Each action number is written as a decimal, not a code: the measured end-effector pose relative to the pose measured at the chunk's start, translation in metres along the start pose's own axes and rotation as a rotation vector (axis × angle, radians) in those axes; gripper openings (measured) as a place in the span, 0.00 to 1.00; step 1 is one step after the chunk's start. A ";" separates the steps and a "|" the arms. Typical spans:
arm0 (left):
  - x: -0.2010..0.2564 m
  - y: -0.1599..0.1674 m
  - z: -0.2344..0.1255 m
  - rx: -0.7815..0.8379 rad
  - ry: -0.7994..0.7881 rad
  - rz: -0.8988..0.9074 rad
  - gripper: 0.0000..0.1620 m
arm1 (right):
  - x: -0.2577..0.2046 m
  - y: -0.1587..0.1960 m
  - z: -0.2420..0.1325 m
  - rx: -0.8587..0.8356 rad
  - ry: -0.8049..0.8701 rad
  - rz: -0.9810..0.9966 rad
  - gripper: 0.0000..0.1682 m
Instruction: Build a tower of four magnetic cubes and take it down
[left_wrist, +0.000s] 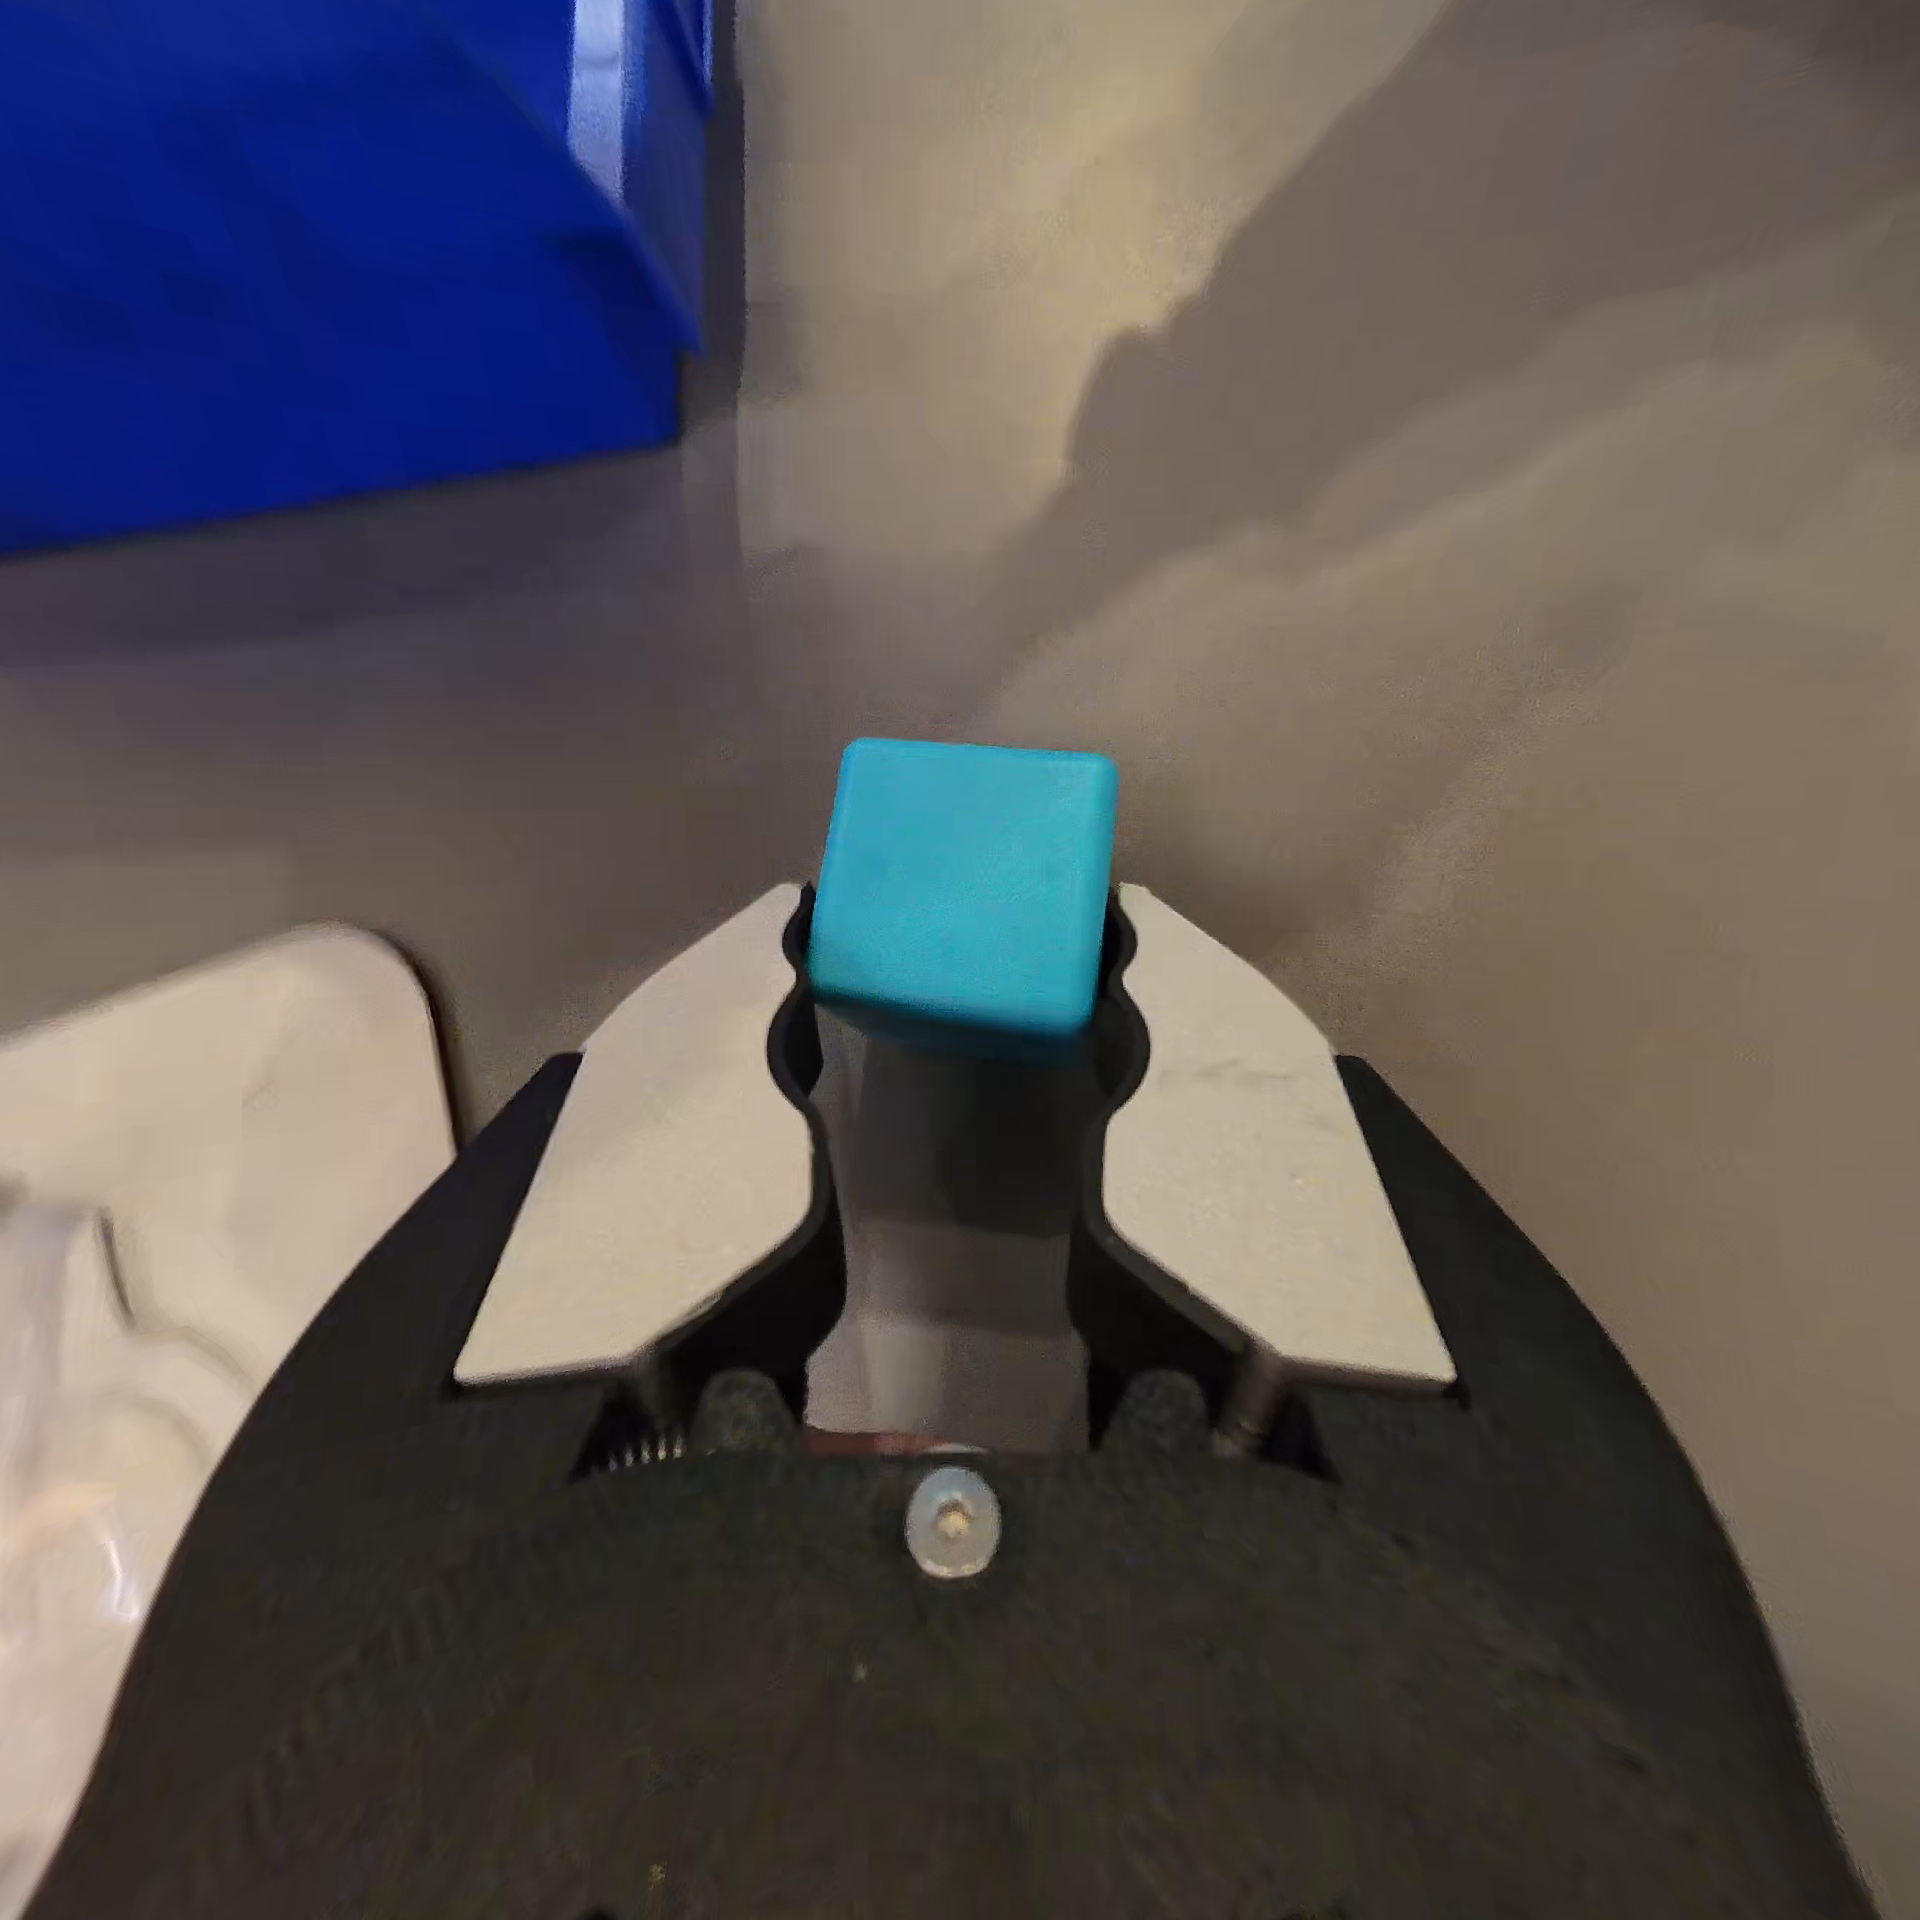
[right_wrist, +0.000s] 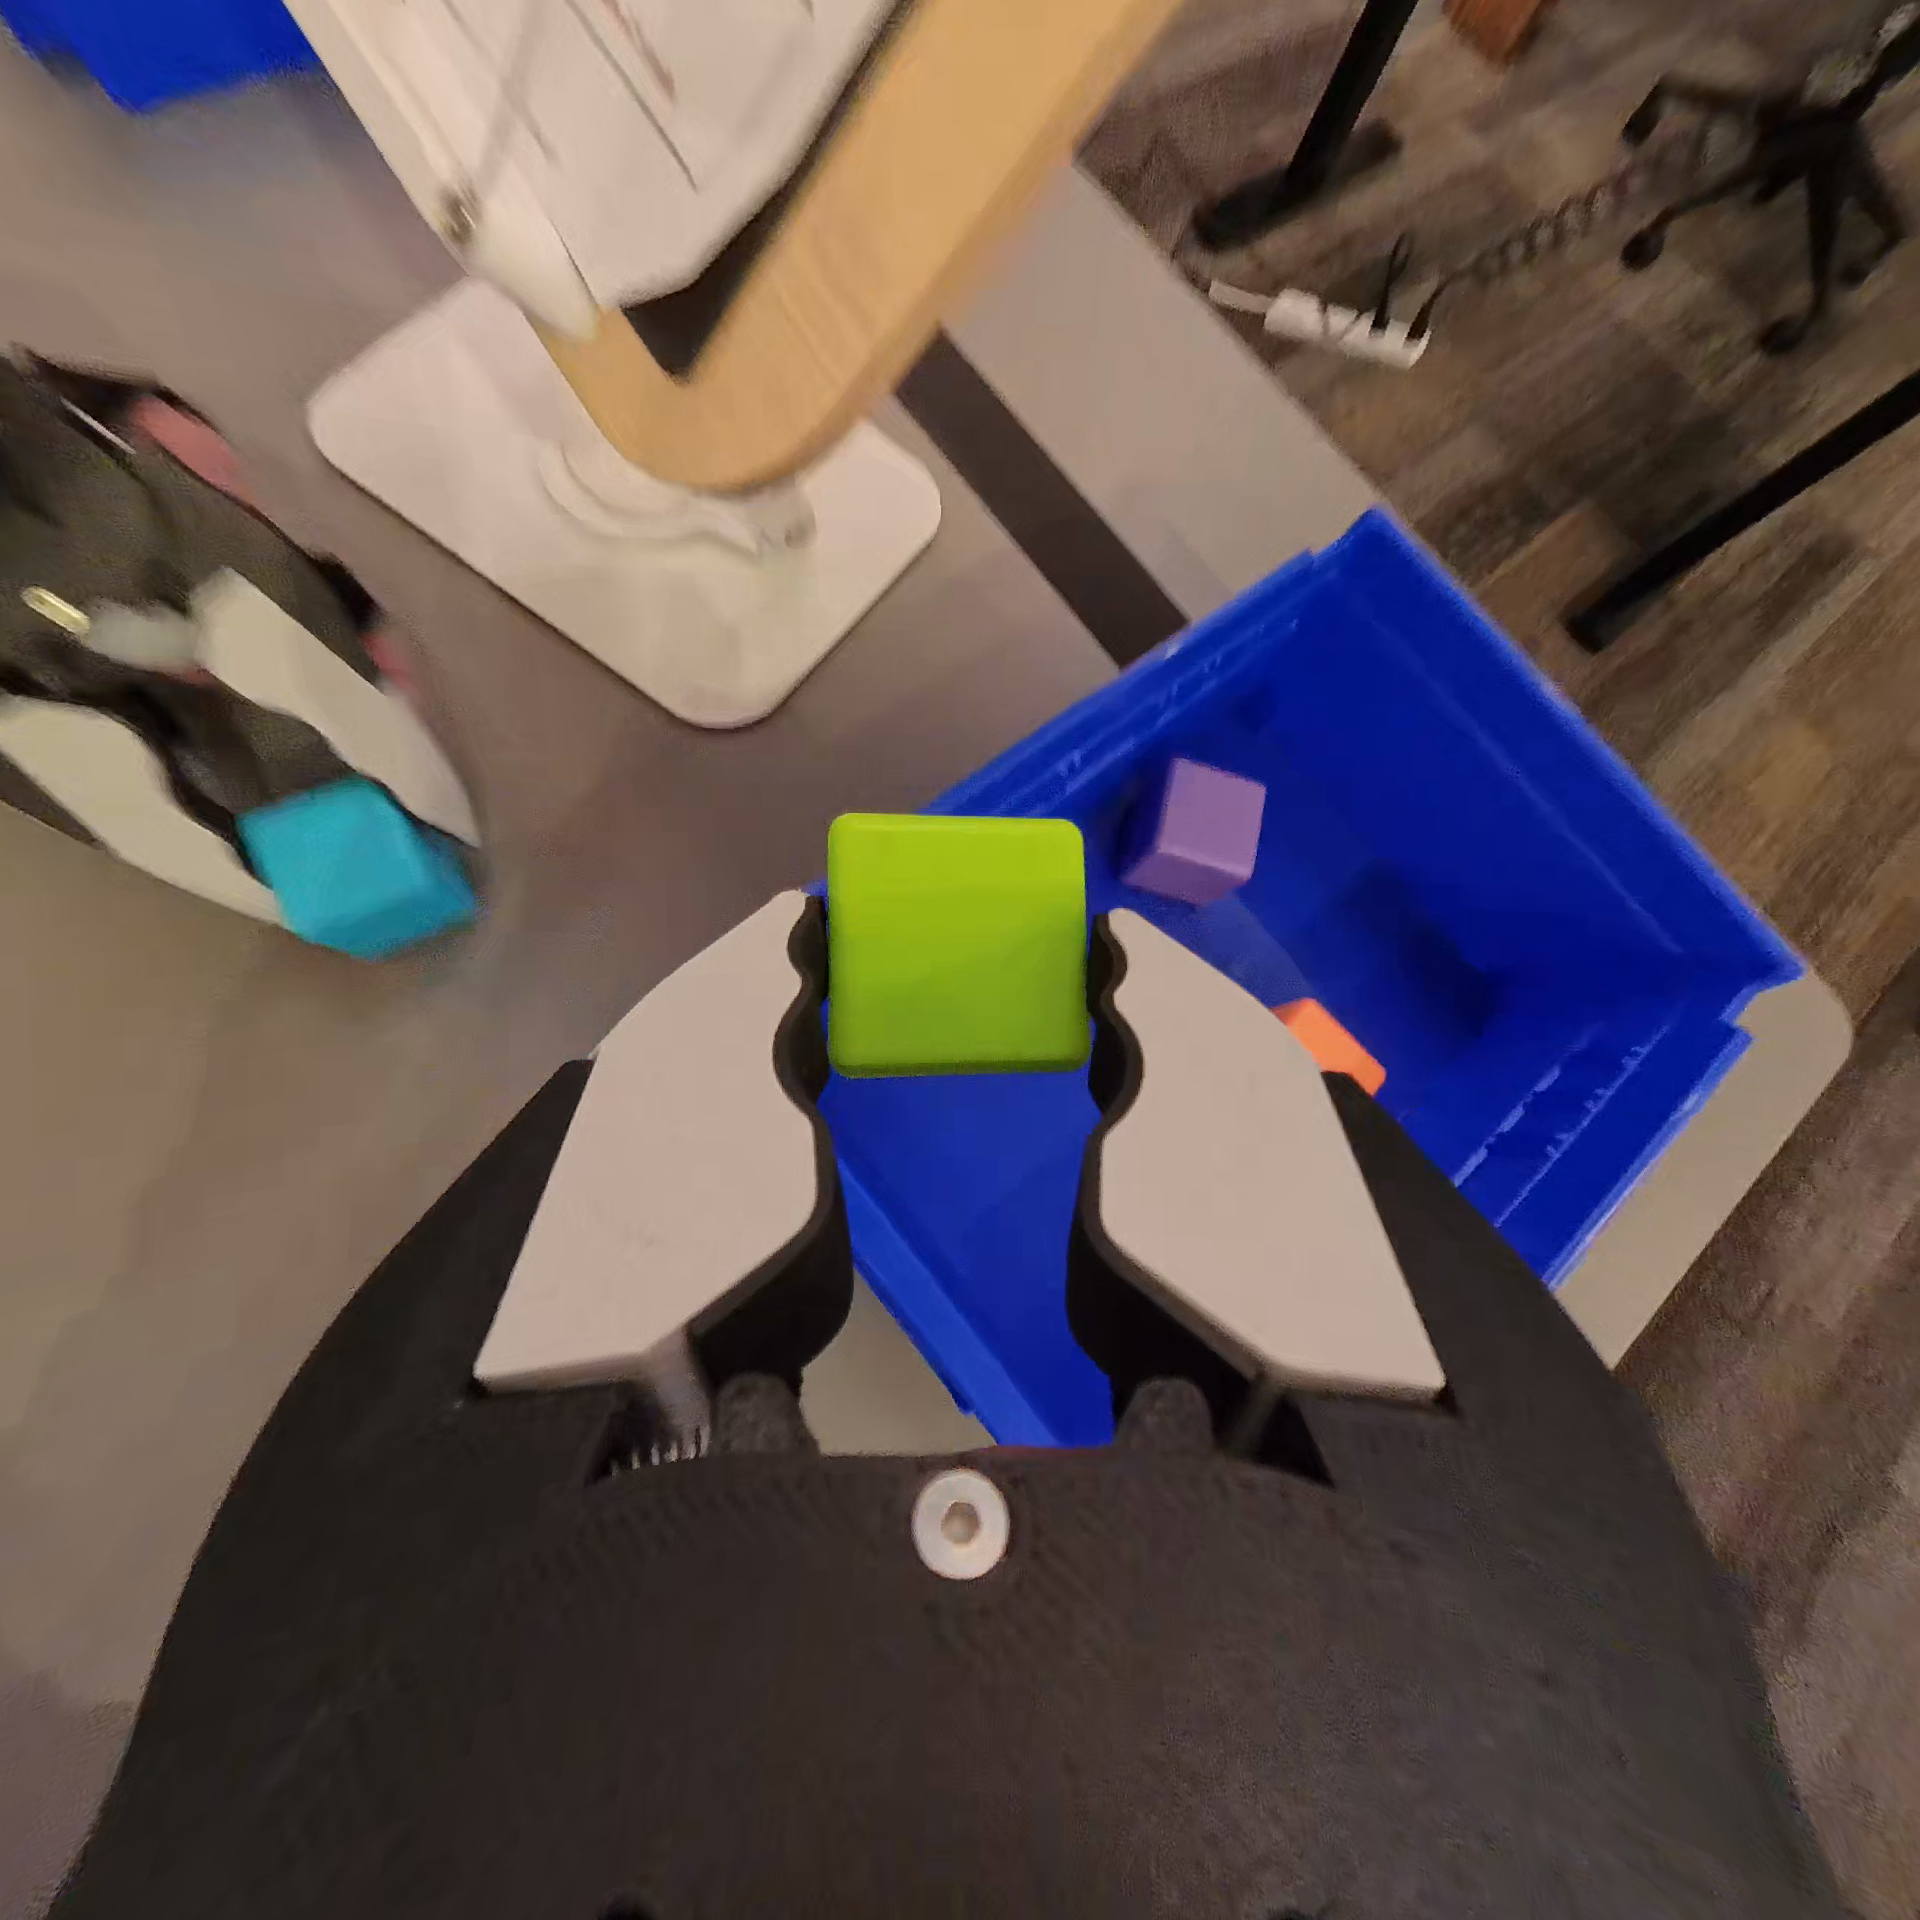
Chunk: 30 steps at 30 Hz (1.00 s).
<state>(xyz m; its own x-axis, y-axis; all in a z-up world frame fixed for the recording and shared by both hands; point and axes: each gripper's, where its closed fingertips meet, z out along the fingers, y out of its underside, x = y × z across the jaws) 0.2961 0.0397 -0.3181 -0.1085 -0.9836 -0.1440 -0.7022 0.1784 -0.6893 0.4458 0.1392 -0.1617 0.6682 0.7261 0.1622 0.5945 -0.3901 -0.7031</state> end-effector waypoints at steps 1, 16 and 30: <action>0.005 0.010 -0.011 -0.001 -0.014 -0.022 0.31 | 0.002 0.008 0.009 -0.036 -0.008 0.003 0.29; 0.048 0.109 -0.111 -0.039 -0.092 -0.101 0.31 | 0.005 0.076 0.077 -0.314 -0.072 -0.012 0.29; 0.054 0.109 -0.109 -0.015 -0.047 -0.105 0.31 | 0.001 0.106 0.097 -0.458 -0.080 -0.053 0.29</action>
<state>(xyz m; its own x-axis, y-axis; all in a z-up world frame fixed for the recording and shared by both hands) 0.1366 0.0030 -0.3240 -0.0010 -0.9945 -0.1046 -0.7183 0.0735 -0.6918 0.4655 0.1534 -0.3033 0.6055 0.7862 0.1232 0.7753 -0.5479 -0.3141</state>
